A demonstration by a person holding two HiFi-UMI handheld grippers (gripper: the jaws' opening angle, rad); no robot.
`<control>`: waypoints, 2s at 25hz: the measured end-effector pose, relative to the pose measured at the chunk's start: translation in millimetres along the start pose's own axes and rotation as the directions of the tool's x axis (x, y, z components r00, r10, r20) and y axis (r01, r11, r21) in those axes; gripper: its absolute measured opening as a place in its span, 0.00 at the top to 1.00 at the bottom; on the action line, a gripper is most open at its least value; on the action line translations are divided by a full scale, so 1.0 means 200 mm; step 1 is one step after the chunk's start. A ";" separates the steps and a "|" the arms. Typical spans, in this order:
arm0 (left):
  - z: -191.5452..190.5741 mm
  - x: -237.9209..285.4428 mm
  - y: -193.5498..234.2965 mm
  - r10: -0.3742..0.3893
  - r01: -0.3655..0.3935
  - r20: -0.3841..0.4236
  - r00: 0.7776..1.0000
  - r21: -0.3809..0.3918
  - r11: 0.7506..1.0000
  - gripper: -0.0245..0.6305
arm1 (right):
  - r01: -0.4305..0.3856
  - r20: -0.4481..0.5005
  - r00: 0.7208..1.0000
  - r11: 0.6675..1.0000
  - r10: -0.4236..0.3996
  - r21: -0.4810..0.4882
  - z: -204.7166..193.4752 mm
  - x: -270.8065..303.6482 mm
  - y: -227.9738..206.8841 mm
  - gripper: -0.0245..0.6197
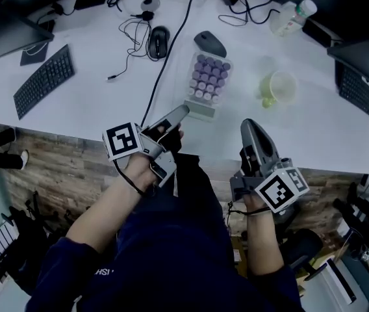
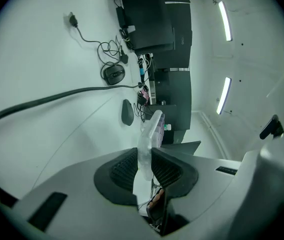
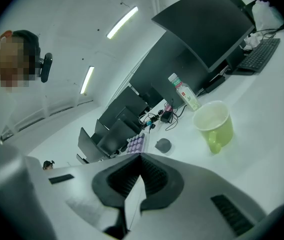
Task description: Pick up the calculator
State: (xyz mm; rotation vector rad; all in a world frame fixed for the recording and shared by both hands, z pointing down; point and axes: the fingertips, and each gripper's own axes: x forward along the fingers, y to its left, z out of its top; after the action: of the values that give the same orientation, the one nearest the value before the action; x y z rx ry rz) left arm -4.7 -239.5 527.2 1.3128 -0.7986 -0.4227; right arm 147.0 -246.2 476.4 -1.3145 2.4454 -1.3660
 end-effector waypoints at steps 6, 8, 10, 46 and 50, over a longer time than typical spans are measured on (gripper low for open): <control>0.08 -0.02 -0.18 -0.056 0.056 0.015 0.998 0.046 0.997 0.81 | -0.019 0.042 0.999 0.999 0.020 -0.031 0.10 -0.01 0.12 0.96; 0.10 -0.03 -0.25 -0.078 0.077 0.018 0.997 0.058 0.995 0.81 | -0.025 0.056 0.998 0.999 0.027 -0.042 0.13 -0.02 0.16 0.96; 0.12 -0.04 -0.32 -0.102 0.101 0.020 0.995 0.073 0.992 0.81 | -0.030 0.070 0.997 0.998 0.034 -0.054 0.16 -0.03 0.20 0.96; 0.39 -0.27 -1.21 -0.400 0.388 -0.006 0.917 0.254 0.886 0.81 | -0.095 0.264 0.949 0.957 0.171 -0.276 0.66 -0.08 0.90 0.96; 0.42 -0.28 -1.29 -0.421 0.410 -0.017 0.907 0.267 0.872 0.81 | -0.095 0.279 0.943 0.950 0.181 -0.298 0.71 -0.07 0.95 0.96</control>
State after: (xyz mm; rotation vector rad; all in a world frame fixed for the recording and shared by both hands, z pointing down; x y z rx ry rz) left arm -63.1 -318.7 268.5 1.7426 -0.6151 -0.7060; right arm 90.4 -284.9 248.2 -1.2582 2.5186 -0.7383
